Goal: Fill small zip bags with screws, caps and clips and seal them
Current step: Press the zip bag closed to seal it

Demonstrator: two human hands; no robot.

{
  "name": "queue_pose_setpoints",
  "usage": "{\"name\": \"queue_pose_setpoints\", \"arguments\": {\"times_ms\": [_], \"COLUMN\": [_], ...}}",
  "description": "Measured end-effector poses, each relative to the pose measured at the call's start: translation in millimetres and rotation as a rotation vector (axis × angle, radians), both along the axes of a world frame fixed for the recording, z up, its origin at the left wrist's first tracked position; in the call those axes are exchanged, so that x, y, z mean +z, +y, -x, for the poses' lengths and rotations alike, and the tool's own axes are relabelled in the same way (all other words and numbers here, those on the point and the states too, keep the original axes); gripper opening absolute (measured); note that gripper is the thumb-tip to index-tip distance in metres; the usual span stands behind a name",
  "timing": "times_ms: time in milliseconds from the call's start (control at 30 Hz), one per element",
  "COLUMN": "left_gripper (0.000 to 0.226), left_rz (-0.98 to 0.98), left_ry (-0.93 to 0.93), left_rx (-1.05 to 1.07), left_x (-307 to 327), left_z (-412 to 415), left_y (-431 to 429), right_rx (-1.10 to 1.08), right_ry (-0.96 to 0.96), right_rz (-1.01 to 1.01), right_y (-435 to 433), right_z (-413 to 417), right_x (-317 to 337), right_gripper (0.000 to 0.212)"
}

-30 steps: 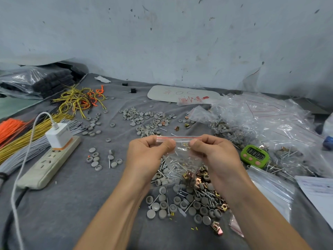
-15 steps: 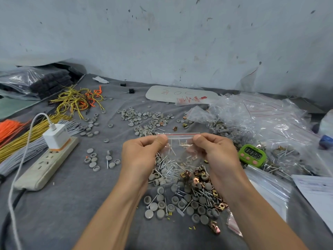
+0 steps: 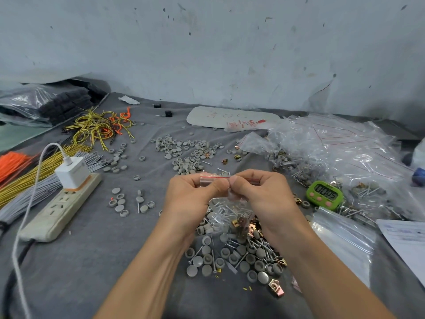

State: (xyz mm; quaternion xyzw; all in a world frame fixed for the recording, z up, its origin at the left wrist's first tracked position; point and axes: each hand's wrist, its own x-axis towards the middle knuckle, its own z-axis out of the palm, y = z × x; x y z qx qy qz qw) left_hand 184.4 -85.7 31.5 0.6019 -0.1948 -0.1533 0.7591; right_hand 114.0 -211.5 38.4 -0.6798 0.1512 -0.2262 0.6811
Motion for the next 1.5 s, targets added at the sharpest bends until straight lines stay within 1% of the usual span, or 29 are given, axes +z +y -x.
{"name": "queue_pose_setpoints", "arguments": {"times_ms": [33, 100, 133, 200, 267, 300, 367, 433, 467, 533, 567, 600, 633, 667, 733, 767, 800, 833, 867, 900, 1000, 1100, 1133, 1233, 1267, 1333, 1367, 1433, 1500], "left_gripper": [0.015, 0.004, 0.005, 0.014, 0.013, 0.013, 0.014, 0.014, 0.016, 0.021, 0.021, 0.022, 0.026, 0.033, 0.043, 0.037, 0.026, 0.016, 0.012, 0.013, 0.017, 0.016, 0.016, 0.018, 0.02, 0.019, 0.017, 0.014, 0.016], "left_rz": [0.0, -0.025, -0.041, -0.07, -0.082, -0.08, -0.067, -0.043, -0.019, 0.033, 0.041, 0.035, 0.018, -0.024, -0.197, -0.266, -0.289, -0.264, -0.221, -0.186, -0.135, -0.107, -0.111, -0.1, -0.087, -0.1, -0.139, -0.207, -0.203], "left_ry": [-0.004, -0.014, -0.019, -0.01, 0.016, 0.028, 0.042, 0.06, 0.07, 0.098, 0.105, 0.1, 0.092, 0.075, 0.007, -0.018, -0.027, -0.01, 0.021, 0.059, 0.113, 0.12, 0.125, 0.171, 0.202, 0.23, 0.208, 0.141, 0.114], "left_rx": [0.002, 0.038, 0.076, 0.138, 0.134, 0.124, 0.118, 0.103, 0.085, 0.067, 0.071, 0.072, 0.052, 0.006, -0.113, -0.158, -0.168, -0.156, -0.132, -0.093, 0.012, 0.023, 0.011, -0.074, -0.111, -0.21, -0.279, -0.401, -0.407], "left_x": [0.2, -0.8, -1.5, -1.6, -0.7, -0.1, 0.0, -0.4, 0.1, 0.6, 1.0, 0.6, 0.0, -1.5, -5.2, -6.4, -7.3, -6.9, -6.2, -4.7, -1.1, 1.3, 1.4, 4.5, 5.3, 4.8, 4.0, 1.4, -0.6], "left_z": [0.6, 0.3, -0.7, -2.3, -1.7, -0.7, -0.6, -2.0, -2.0, -1.5, -1.7, -2.2, -2.7, -3.4, -1.8, 0.4, 2.4, 4.2, 5.9, 7.4, 12.4, 26.3, 31.7, 48.2, 53.2, 61.8, 65.9, 72.9, 76.2], "left_y": [-0.1, -0.4, -0.1, 0.8, 1.1, 1.2, 0.8, 0.8, 0.6, -0.7, -1.5, -1.8, -1.1, 0.3, 2.6, 2.0, 0.4, -2.2, -5.5, -9.0, -23.0, -43.6, -51.8, -75.5, -82.9, -96.2, -101.4, -108.7, -112.7], "right_rx": [0.022, 0.04, 0.026, -0.013, -0.035, -0.039, -0.035, 0.072, 0.174, 0.334, 0.324, 0.265, 0.193, 0.136, 0.073, 0.052, 0.034, 0.02, 0.012, 0.022, 0.115, 0.011, -0.03, -0.105, -0.124, -0.156, -0.173, -0.208, -0.202], "right_ry": [0.017, 0.05, 0.059, 0.055, 0.033, 0.028, 0.011, 0.016, 0.066, 0.227, 0.283, 0.303, 0.288, 0.246, 0.138, 0.103, 0.087, 0.084, 0.093, 0.115, 0.203, 0.175, 0.16, 0.081, 0.044, -0.009, -0.016, 0.009, 0.042], "right_rz": [-0.022, -0.082, -0.099, -0.101, -0.077, -0.056, -0.036, -0.024, 0.033, 0.259, 0.349, 0.383, 0.36, 0.289, 0.096, 0.029, -0.007, -0.031, -0.063, -0.112, -0.178, -0.207, -0.214, -0.294, -0.331, -0.385, -0.401, -0.389, -0.359], "right_y": [-1.4, -3.7, -5.2, -8.0, -9.9, -10.0, -12.2, -16.6, -18.2, -18.0, -17.1, -16.6, -18.2, -20.4, -27.2, -31.7, -35.5, -37.3, -39.4, -40.5, -43.7, -53.2, -58.5, -77.4, -84.1, -94.7, -98.5, -105.9, -111.4], "right_z": [0.1, 2.0, 2.9, 3.9, 3.1, 2.8, 3.5, 7.9, 11.0, 15.5, 15.0, 13.7, 12.0, 11.8, 12.9, 13.8, 14.6, 16.0, 17.3, 19.1, 30.0, 43.9, 49.5, 70.9, 78.9, 92.9, 98.9, 108.1, 113.4], "right_x": [-0.7, 0.4, 1.0, 1.4, 0.4, -0.1, -0.7, 0.2, 0.6, -4.4, -8.2, -10.5, -11.7, -11.1, -7.2, -5.6, -5.1, -4.4, -5.6, -6.2, -7.8, -4.9, -3.4, -0.3, -1.6, -6.5, -8.7, -14.0, -17.1], "right_gripper": [0.017, 0.009, 0.007, 0.015, 0.027, 0.029, 0.026, 0.013, 0.005, 0.01, 0.011, 0.013, 0.018, 0.02, 0.021, 0.022, 0.021, 0.019, 0.013, 0.009, 0.02, 0.036, 0.039, 0.034, 0.032, 0.019, 0.015, 0.013, 0.016]}}
